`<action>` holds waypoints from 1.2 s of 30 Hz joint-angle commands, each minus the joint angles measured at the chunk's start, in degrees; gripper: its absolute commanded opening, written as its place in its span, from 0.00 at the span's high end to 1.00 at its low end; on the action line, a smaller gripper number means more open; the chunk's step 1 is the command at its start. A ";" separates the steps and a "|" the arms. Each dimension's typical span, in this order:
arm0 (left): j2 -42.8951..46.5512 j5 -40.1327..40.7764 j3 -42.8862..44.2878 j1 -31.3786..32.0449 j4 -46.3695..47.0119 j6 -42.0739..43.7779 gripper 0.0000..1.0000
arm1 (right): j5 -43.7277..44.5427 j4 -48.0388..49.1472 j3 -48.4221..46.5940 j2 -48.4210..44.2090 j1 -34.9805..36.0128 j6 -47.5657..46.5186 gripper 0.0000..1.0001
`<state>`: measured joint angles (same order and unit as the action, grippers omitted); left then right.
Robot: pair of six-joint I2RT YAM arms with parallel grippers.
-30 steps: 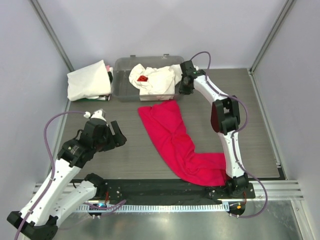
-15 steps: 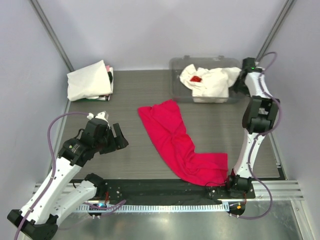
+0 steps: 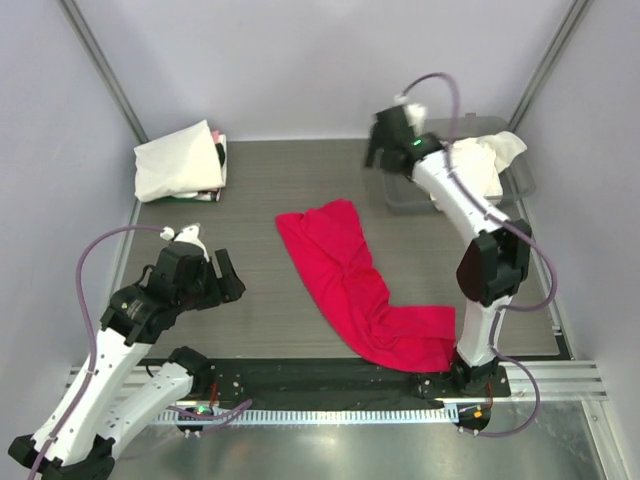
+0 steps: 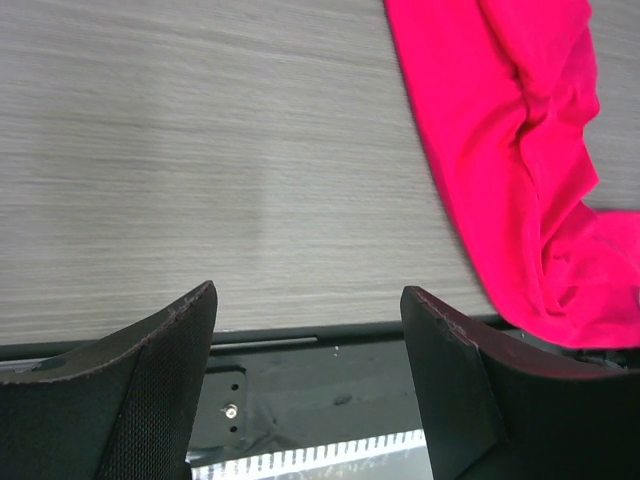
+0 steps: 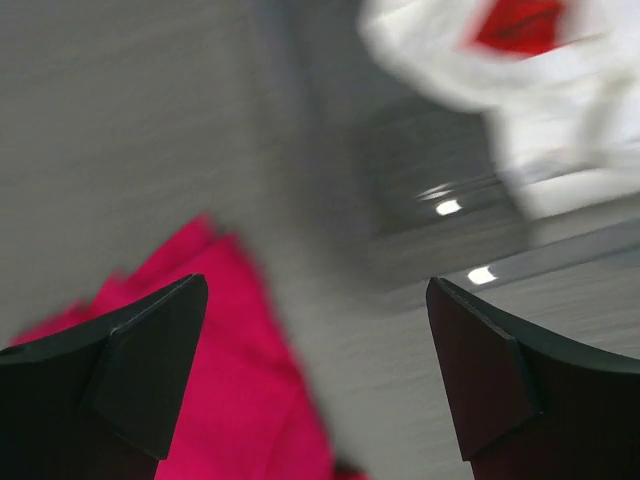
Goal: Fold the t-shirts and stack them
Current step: Fold the tshirt
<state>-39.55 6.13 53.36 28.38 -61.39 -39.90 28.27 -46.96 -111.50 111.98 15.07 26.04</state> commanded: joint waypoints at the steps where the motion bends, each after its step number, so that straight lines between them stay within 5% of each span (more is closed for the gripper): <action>1: 1.67 5.03 3.50 0.01 -1.29 3.07 0.24 | -13.03 6.07 11.26 -6.33 11.01 3.22 0.04; 6: 5.44 5.56 2.54 0.10 3.28 3.69 0.24 | -21.68 11.98 14.21 -0.82 23.31 4.19 0.08; 18: 18.71 8.63 -6.52 0.10 15.15 6.67 0.22 | -23.09 10.14 3.06 17.64 26.50 4.19 0.11; 24: 18.46 12.33 -6.43 0.10 13.93 5.80 0.22 | -24.14 9.08 -13.44 32.66 21.50 6.20 0.11; 29: 16.09 12.85 -6.17 0.09 13.48 5.45 0.22 | -25.99 15.10 -42.28 51.19 13.68 17.35 0.11; 32: 14.94 12.59 -6.17 0.01 13.48 5.36 0.22 | -21.61 31.67 -37.23 49.49 9.81 25.25 0.11; 36: 14.41 12.50 -6.25 0.10 13.49 5.36 0.22 | -15.35 38.43 -37.80 49.29 9.10 26.87 0.10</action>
<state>-24.73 17.58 46.68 28.38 -50.22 -34.94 6.44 -16.71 -148.03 160.11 24.25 47.81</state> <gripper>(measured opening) 0.782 0.899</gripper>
